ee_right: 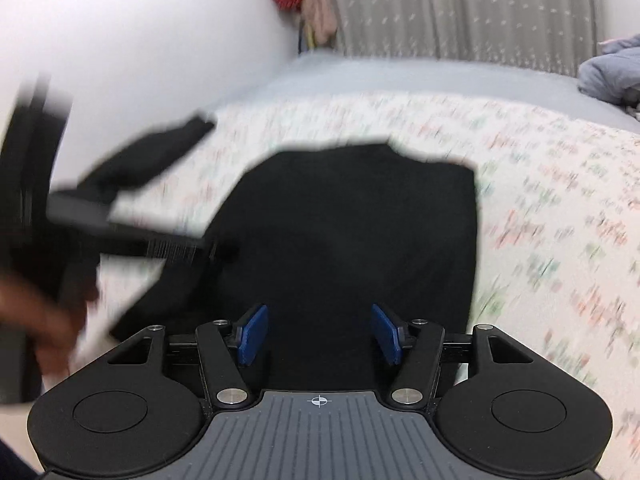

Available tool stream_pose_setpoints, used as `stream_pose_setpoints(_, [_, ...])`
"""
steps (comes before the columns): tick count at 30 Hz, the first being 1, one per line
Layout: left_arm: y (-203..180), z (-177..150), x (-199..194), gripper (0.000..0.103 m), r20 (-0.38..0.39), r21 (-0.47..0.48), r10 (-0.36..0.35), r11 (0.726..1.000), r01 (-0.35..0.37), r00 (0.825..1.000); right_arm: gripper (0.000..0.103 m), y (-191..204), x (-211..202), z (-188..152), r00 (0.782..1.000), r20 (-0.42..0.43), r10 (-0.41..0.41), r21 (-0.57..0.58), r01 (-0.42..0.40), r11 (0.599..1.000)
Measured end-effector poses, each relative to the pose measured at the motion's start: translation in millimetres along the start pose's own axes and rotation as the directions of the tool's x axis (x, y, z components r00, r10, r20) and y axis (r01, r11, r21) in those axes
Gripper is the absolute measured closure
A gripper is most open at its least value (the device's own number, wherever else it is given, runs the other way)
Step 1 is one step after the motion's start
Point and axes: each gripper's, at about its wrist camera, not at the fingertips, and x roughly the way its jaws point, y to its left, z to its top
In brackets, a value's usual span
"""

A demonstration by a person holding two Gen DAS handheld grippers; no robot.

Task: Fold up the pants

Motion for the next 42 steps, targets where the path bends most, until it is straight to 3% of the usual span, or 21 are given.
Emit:
stream_pose_setpoints(2, [1.5, -1.0, 0.3, 0.048, 0.001, -0.004, -0.009, 1.000, 0.009, 1.000, 0.045, -15.6, 11.3, 19.2, 1.000, -0.009, 0.012, 0.020, -0.011, 1.000])
stream_pose_setpoints(6, [5.6, -1.4, 0.6, 0.048, -0.002, -0.018, -0.030, 0.999, 0.030, 1.000, 0.045, -48.6, 64.8, 43.1, 0.990, -0.122, 0.072, 0.062, -0.065, 0.996])
stream_pose_setpoints(9, [6.5, -2.0, 0.8, 0.048, -0.002, -0.018, -0.039, 0.999, 0.038, 0.999, 0.046, -65.1, 89.8, 54.7, 0.989, -0.118, 0.085, 0.061, -0.079, 0.995])
stream_pose_setpoints(17, [10.0, -2.1, 1.7, 0.046, 0.000, -0.008, -0.061, 0.998, 0.061, 0.998, 0.046, -93.2, 135.9, 88.4, 0.996, -0.075, -0.038, 0.042, 0.041, 0.998])
stream_pose_setpoints(21, [15.9, 2.9, 1.8, 0.044, -0.001, -0.036, -0.084, 0.996, 0.084, 0.996, 0.044, -82.8, 152.0, 92.6, 0.989, -0.074, -0.125, -0.021, 0.124, 0.992])
stream_pose_setpoints(24, [20.0, 7.3, -7.2, 0.044, 0.041, -0.079, -0.106, 0.991, 0.109, 0.993, 0.044, -69.0, 140.7, 95.9, 0.981, -0.078, -0.175, -0.077, 0.169, 0.983])
stream_pose_setpoints(28, [14.7, 14.3, -22.4, 0.044, 0.133, -0.075, -0.145, 0.985, 0.156, 0.980, 0.044, -59.4, 85.3, 82.5, 0.997, 0.012, -0.080, -0.064, 0.080, 0.995])
stream_pose_setpoints(31, [8.4, 17.8, -20.6, 0.044, 0.154, -0.078, -0.158, 0.982, 0.172, 0.975, 0.044, -43.6, 54.4, 59.7, 0.999, 0.018, -0.031, -0.120, 0.033, 0.992])
stream_pose_setpoints(34, [0.8, 19.7, -9.7, 0.044, 0.134, -0.075, -0.152, 0.984, 0.163, 0.979, 0.044, -34.1, 38.6, 28.0, 0.999, -0.032, 0.002, -0.141, -0.007, 0.990])
stream_pose_setpoints(37, [-3.5, 14.7, 11.0, 0.045, 0.049, -0.058, -0.078, 0.995, 0.081, 0.996, 0.046, -29.6, 30.8, -0.4, 0.997, -0.074, 0.015, -0.163, -0.027, 0.986])
stream_pose_setpoints(42, [0.3, 7.9, 9.2, 0.044, 0.053, -0.041, -0.054, 0.998, 0.057, 0.997, 0.046, -18.9, 13.8, -23.4, 0.995, -0.104, -0.003, -0.247, -0.023, 0.969])
